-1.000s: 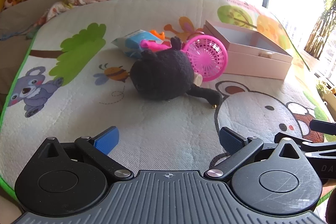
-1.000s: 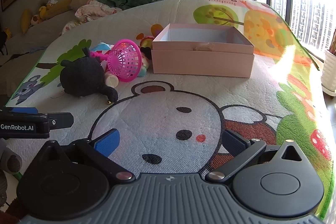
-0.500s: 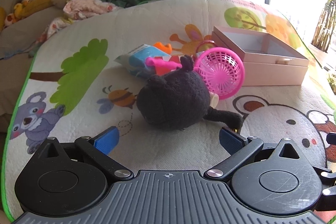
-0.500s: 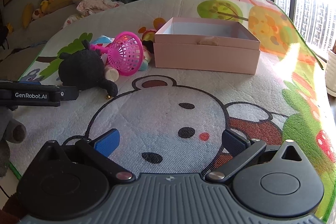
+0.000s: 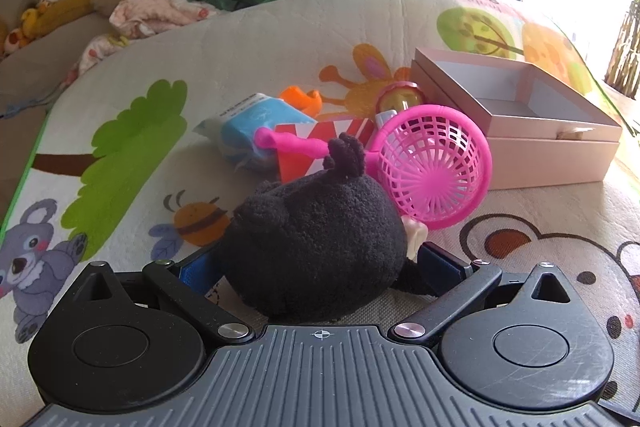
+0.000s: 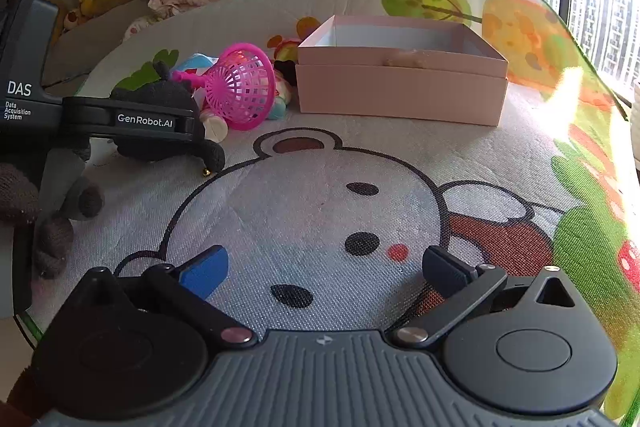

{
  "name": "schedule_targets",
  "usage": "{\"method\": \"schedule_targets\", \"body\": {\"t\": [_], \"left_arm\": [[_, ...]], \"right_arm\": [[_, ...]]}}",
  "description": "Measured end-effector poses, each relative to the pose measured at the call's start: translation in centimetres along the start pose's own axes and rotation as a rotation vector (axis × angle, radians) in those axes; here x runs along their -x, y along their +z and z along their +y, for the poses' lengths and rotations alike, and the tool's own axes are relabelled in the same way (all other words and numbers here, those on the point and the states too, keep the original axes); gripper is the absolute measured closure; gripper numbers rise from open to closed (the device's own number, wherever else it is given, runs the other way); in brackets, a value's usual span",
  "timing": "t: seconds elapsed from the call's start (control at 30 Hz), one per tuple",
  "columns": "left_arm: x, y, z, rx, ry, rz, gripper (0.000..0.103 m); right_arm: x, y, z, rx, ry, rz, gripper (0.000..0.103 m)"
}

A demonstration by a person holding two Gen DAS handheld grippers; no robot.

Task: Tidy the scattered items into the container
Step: 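Grasp the black plush toy with the left gripper, then grasp the pink mesh scoop with the right gripper while the left gripper lifts the plush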

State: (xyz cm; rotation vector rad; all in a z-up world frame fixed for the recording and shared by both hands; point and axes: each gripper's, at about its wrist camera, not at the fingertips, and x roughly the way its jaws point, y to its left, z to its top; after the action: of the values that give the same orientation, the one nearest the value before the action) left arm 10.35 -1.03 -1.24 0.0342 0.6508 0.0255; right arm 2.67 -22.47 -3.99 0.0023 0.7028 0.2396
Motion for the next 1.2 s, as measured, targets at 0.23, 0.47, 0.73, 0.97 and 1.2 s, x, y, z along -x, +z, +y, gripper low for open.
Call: {"method": "schedule_targets", "body": {"t": [0.23,0.47,0.73,0.97,1.2], "left_arm": [[0.7,0.2,0.9,-0.009,-0.006,-0.024,0.006],[2.0,-0.3,2.2,-0.005,-0.041,-0.001,0.013],[6.1,-2.0,4.3,-0.043,-0.200,0.110,0.011],[7.0,-2.8,4.8,-0.062,-0.179,0.086,0.007],[7.4,-3.6,5.5,-0.011,-0.180,0.076,0.003]], "right_arm": [[0.0,-0.1,-0.2,-0.005,0.012,0.003,0.000],[-0.4,-0.1,0.1,0.009,-0.010,0.009,0.000],[-0.2,0.8,0.4,0.080,0.010,-0.017,0.000],[-0.5,5.2,4.2,0.276,0.010,-0.250,0.033],[-5.0,8.6,8.5,0.363,0.023,-0.284,0.033]]}}
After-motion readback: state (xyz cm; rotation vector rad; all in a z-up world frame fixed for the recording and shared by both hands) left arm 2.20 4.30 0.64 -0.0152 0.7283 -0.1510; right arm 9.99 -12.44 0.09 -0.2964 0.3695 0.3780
